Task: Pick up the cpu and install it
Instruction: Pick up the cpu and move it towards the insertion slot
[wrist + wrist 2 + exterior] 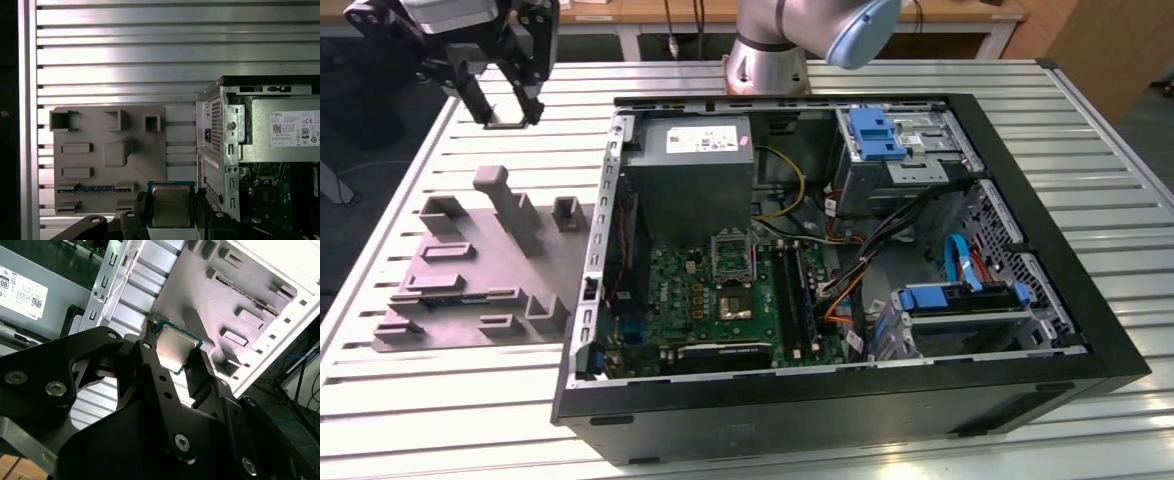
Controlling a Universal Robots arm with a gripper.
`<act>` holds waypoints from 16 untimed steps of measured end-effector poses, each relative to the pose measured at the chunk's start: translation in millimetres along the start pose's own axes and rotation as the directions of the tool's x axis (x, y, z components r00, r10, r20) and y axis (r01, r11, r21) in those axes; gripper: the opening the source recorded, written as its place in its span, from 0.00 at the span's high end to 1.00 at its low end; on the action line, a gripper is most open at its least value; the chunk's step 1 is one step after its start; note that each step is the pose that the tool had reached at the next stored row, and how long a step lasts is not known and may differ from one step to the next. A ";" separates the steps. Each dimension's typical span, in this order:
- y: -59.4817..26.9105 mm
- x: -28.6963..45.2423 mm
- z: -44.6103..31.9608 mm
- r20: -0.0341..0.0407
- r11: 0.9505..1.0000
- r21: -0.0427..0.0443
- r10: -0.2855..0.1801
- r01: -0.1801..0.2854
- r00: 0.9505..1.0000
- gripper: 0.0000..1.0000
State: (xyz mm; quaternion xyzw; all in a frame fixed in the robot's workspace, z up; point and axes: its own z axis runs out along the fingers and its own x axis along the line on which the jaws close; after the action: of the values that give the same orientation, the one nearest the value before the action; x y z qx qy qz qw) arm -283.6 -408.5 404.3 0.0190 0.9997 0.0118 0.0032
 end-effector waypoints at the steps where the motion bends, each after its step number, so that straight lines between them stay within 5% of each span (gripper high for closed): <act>1: 0.0 -1.2 0.0 0.000 1.000 0.000 0.000 0.000 1.000 0.53; 16: 0.6 -17.0 1.4 0.000 1.000 0.000 0.000 0.000 1.000 0.53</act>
State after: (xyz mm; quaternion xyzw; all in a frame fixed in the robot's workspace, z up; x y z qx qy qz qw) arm -266.5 -408.5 403.0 0.0191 0.9997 0.0119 0.0032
